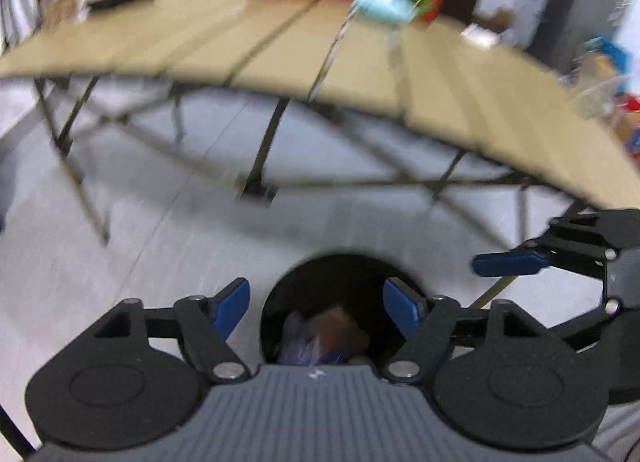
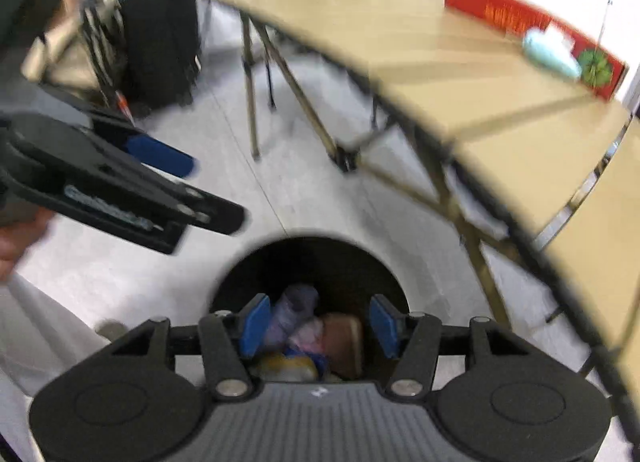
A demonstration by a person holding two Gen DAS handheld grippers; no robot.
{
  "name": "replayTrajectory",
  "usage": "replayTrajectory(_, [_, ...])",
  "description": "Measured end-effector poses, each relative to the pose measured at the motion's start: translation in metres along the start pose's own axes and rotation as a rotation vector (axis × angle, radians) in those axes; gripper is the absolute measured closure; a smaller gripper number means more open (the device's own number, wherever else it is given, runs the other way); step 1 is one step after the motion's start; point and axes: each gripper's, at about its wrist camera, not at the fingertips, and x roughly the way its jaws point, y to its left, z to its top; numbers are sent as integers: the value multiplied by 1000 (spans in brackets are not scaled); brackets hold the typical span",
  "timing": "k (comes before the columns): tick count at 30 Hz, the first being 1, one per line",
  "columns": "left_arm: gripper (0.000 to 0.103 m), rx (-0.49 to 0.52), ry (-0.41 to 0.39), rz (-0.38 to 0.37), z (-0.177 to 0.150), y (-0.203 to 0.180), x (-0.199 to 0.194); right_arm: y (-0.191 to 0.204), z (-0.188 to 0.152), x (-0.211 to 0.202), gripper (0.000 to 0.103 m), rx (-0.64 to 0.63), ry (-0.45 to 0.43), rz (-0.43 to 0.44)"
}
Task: Collect trash
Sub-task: 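Grasp the white tissue box with the left gripper while the right grasps crumpled white tissue, then carry both white items down over the black bin and open both grippers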
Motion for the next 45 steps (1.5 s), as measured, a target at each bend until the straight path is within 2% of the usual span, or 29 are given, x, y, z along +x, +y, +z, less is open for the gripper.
replayTrajectory(2, [25, 26, -83, -61, 5, -2, -21, -5, 9, -36, 49, 19, -109, 54])
replayTrajectory(5, [21, 10, -226, -74, 13, -4, -42, -25, 16, -79, 48, 84, -274, 50])
replayTrajectory(8, [21, -24, -320, -41, 27, -13, -49, -55, 19, -108, 49, 196, -426, 1])
replayTrajectory(10, [21, -26, -356, -44, 44, -19, -51, -76, 23, -119, 49, 271, -479, -43])
replayTrajectory(13, [21, 15, -410, -25, 90, -34, -45, -119, 41, -131, 49, 352, -543, -141])
replayTrajectory(15, [21, 46, -409, 23, 135, -48, -24, -161, 59, -127, 49, 388, -539, -226])
replayTrajectory(17, [20, 63, -427, 59, 181, -60, 6, -207, 83, -110, 48, 398, -481, -342])
replayTrajectory(18, [20, 83, -439, 54, 199, -66, 22, -235, 94, -99, 48, 419, -454, -383])
replayTrajectory(20, [17, 172, -424, 20, 238, -78, 66, -289, 105, -78, 48, 525, -395, -377])
replayTrajectory(22, [18, 153, -439, 79, 269, -91, 104, -335, 111, -55, 48, 638, -374, -380])
replayTrajectory(24, [18, 143, -426, 81, 289, -99, 136, -365, 120, -27, 48, 637, -332, -431])
replayTrajectory(26, [20, 146, -372, 63, 307, -108, 167, -392, 124, -6, 48, 664, -312, -422])
replayTrajectory(28, [24, 176, -338, 103, 313, -116, 189, -408, 123, 11, 49, 709, -298, -434])
replayTrajectory(29, [32, 183, -339, 141, 314, -119, 196, -411, 123, 19, 49, 708, -283, -449])
replayTrajectory(31, [37, 173, -323, 130, 316, -121, 207, -419, 120, 34, 51, 730, -248, -462])
replayTrajectory(32, [55, 161, -301, 123, 318, -119, 211, -420, 118, 39, 57, 736, -250, -461])
replayTrajectory(33, [67, 151, -273, 120, 319, -118, 215, -418, 118, 44, 64, 722, -252, -475])
replayTrajectory(34, [71, 150, -256, 114, 320, -117, 218, -419, 119, 46, 71, 711, -246, -481])
replayTrajectory(35, [73, 141, -268, 115, 317, -112, 217, -418, 119, 47, 86, 711, -246, -473])
replayTrajectory(36, [75, 139, -271, 113, 317, -111, 216, -418, 119, 48, 88, 709, -246, -468])
replayTrajectory(39, [79, 96, -282, 93, 318, -105, 205, -412, 120, 48, 91, 663, -232, -492])
replayTrajectory(42, [80, 86, -318, 85, 322, -104, 186, -402, 119, 30, 91, 667, -255, -483])
replayTrajectory(45, [80, 63, -353, 42, 318, -99, 145, -374, 123, 1, 91, 616, -295, -468])
